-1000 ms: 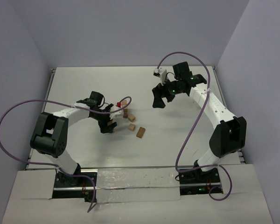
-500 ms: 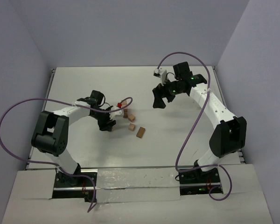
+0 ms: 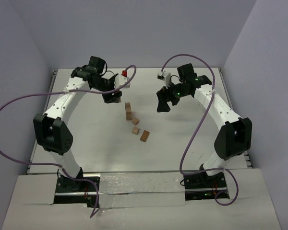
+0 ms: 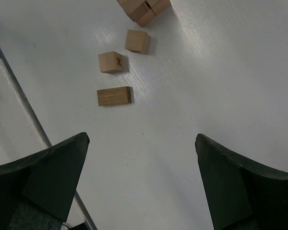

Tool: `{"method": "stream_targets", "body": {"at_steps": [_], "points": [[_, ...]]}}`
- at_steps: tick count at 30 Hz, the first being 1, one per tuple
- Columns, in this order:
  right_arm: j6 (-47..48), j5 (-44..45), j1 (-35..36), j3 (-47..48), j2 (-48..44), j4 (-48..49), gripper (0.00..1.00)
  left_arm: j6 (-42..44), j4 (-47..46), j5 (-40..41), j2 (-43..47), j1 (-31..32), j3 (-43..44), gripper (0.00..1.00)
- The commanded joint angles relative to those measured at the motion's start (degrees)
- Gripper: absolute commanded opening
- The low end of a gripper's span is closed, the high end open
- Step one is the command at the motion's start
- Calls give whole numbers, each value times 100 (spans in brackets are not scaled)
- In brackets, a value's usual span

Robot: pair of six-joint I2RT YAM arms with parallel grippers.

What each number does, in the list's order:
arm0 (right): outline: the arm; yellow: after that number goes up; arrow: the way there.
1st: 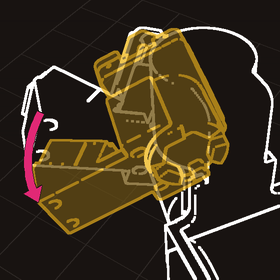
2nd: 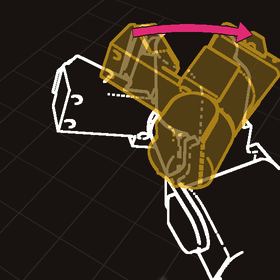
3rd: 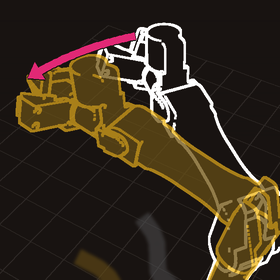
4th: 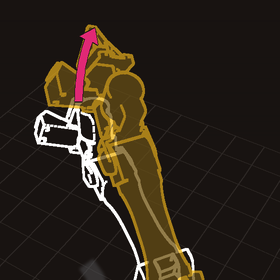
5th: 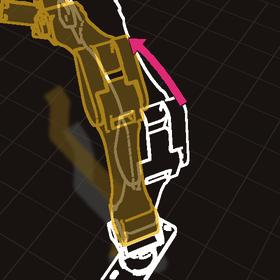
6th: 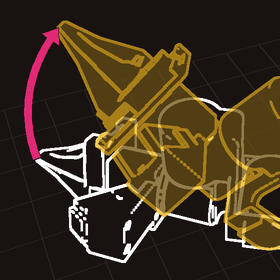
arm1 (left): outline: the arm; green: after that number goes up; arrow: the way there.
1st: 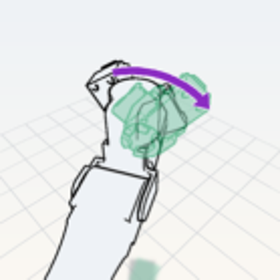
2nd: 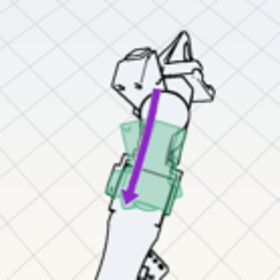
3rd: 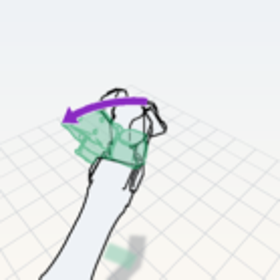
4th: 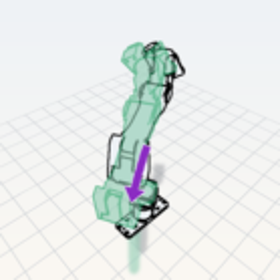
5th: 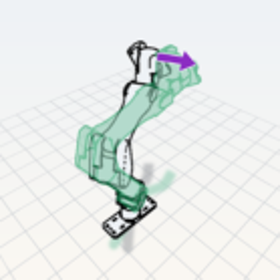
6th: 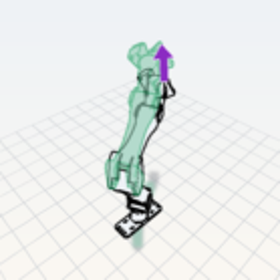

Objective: Build the wood block tower

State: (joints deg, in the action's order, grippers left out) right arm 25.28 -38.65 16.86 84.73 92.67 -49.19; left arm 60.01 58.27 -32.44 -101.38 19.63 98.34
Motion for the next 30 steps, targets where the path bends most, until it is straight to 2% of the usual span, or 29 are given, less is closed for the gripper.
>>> {"method": "stream_targets", "body": {"at_steps": [1,9,16,22,30], "points": [[178,-2,-34,301,73,-266,100,-272,508,-315,-712,77,839,16],[304,143,-34,365,177,-433,100,-420,959,-42,-1563,376,1869,18],[368,221,-34,442,267,-574,100,-423,916,75,-1666,493,1724,19],[337,219,-43,536,340,-593,100,-509,664,232,-1533,613,1219,22],[354,204,-34,549,360,-627,100,-673,468,316,-1564,647,1166,26]]}}
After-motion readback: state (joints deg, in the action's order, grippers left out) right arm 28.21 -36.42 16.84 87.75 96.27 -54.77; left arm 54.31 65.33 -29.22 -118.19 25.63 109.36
